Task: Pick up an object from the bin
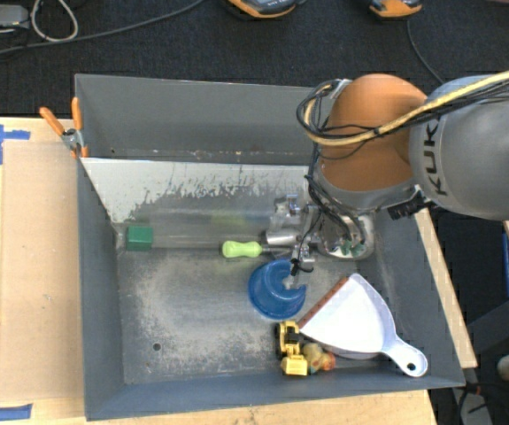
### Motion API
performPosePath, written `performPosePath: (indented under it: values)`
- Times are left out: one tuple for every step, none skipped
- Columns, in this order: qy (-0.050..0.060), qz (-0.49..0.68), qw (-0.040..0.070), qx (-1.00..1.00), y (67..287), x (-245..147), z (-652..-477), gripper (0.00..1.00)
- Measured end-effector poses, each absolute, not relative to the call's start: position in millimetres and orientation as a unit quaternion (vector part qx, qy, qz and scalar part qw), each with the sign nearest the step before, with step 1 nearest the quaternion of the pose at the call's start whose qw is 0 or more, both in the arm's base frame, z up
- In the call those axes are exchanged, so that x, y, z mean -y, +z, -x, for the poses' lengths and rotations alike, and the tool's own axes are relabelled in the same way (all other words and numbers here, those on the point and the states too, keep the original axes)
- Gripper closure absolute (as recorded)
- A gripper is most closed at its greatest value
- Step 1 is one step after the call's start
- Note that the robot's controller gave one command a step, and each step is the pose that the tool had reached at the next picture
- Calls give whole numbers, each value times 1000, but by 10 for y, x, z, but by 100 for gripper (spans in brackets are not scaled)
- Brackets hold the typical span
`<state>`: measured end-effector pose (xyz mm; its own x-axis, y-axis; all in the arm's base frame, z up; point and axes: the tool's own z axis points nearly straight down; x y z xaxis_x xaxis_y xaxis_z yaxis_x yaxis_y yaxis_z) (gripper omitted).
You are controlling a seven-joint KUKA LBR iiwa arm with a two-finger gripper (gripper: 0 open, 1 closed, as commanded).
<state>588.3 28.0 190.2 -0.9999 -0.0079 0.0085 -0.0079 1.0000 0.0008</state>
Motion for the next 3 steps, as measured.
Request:
performPosePath:
  values:
    - [0, -4, 0, 1000, 1950, -279, -5897, 0]
    - [-1, -1, -1, 1000, 1254, -439, -6114, 0]
    - [-1, -4, 3, 1000, 973, -500, -6100, 0]
